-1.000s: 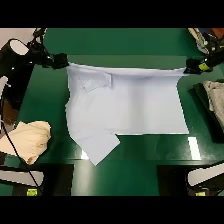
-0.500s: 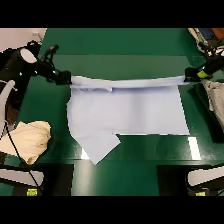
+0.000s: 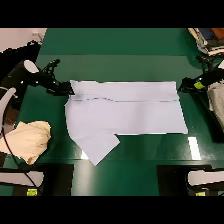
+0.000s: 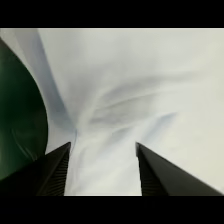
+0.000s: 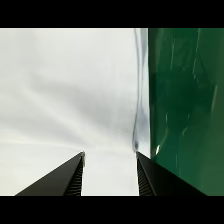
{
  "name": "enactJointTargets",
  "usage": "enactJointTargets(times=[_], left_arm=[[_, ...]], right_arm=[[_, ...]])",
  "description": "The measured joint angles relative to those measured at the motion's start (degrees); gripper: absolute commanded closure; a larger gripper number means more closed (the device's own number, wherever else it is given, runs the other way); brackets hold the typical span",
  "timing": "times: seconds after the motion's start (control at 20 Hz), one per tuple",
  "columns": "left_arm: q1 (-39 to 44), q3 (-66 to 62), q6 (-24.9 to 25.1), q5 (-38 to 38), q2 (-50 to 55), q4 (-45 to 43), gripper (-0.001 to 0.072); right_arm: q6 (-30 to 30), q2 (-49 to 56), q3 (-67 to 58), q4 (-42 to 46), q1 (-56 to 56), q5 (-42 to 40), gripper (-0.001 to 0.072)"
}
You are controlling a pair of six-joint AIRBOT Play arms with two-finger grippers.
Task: Fold the shirts.
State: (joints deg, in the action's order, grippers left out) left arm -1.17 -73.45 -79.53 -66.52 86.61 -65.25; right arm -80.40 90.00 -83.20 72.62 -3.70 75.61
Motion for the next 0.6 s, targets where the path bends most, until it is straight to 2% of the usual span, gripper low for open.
enactJointTargets(times=[0.25,0.45,0.6], left_arm=[[0.33,15.41,-2.84,-3.45,-14.19,-1.11,0.0218],[3.58,32.81,-6.93,-4.33,-27.28,1.55,0.0218],[7.10,42.14,-9.57,-4.24,-33.14,4.52,0.0218]], right_arm=[[0.98,-10.38,7.39,-0.92,-2.95,1.92,0.0327],[1.27,-18.58,15.37,-1.01,-5.01,-0.13,0.0328],[1.42,-22.86,19.37,-1.07,-5.57,-1.86,0.0328]])
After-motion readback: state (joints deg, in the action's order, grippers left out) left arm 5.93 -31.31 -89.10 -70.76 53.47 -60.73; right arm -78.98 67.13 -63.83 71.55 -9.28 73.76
